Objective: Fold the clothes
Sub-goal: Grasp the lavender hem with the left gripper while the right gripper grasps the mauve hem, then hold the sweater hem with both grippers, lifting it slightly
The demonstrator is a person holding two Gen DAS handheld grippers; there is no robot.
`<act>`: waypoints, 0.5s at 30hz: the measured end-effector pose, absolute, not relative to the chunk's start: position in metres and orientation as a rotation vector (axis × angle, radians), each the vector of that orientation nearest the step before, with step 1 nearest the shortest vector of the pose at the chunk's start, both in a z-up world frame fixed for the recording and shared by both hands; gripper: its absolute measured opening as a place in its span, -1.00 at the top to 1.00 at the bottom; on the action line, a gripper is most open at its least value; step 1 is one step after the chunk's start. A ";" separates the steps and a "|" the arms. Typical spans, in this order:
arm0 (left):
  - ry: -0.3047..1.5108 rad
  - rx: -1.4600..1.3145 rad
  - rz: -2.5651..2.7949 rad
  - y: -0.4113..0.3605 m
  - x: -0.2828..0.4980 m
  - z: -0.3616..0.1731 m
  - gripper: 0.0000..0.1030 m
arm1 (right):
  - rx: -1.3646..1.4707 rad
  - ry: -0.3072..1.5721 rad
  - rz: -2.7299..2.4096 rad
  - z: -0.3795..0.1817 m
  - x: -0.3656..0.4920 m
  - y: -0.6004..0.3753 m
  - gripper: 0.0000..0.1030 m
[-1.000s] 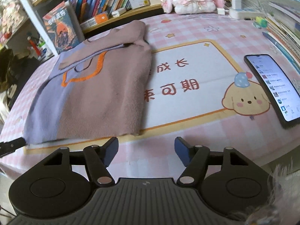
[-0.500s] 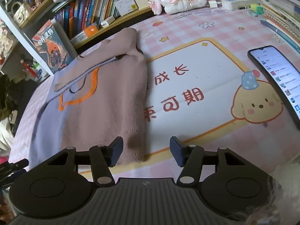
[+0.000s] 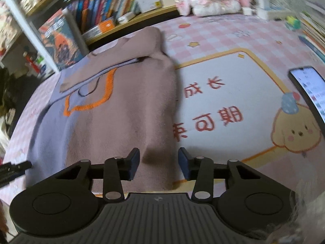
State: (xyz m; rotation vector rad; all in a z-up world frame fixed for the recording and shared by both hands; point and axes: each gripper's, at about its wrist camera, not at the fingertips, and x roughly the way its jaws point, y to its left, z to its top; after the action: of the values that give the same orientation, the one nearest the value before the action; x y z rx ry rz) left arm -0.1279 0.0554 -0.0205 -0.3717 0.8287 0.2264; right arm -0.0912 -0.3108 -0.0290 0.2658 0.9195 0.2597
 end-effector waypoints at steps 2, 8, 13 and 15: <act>0.819 -0.388 0.225 0.058 -0.129 -0.018 0.94 | 0.258 0.924 0.271 -0.031 -0.089 -0.307 0.76; 0.699 -0.356 0.110 0.044 -0.132 0.010 0.93 | 0.355 0.834 0.350 -0.011 -0.092 -0.311 0.80; 0.782 -0.430 0.131 0.052 -0.126 -0.006 0.82 | 0.384 0.850 0.391 -0.008 -0.084 -0.307 0.80; 0.806 -0.450 0.136 0.056 -0.126 -0.009 0.65 | 0.391 0.874 0.383 -0.011 -0.083 -0.305 0.79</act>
State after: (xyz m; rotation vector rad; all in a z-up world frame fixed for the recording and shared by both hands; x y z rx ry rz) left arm -0.1261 0.0556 -0.0094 -0.4498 0.8060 0.1357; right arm -0.0828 -0.3053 -0.0111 0.3915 0.8745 0.3830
